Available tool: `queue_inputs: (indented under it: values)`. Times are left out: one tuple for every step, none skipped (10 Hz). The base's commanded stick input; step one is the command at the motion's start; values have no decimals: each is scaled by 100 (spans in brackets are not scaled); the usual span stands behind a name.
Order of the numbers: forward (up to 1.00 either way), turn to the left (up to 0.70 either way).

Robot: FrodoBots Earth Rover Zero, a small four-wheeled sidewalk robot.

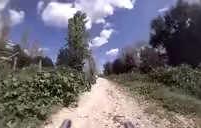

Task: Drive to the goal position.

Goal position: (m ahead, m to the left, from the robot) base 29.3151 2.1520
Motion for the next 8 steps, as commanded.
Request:
queue_inputs:
  values:
    - [85,0]
    - [85,-21]
    - [85,-9]
    - [85,0]
    - [85,0]
    - [85,-11]
    - [85,-20]
    - [85,0]
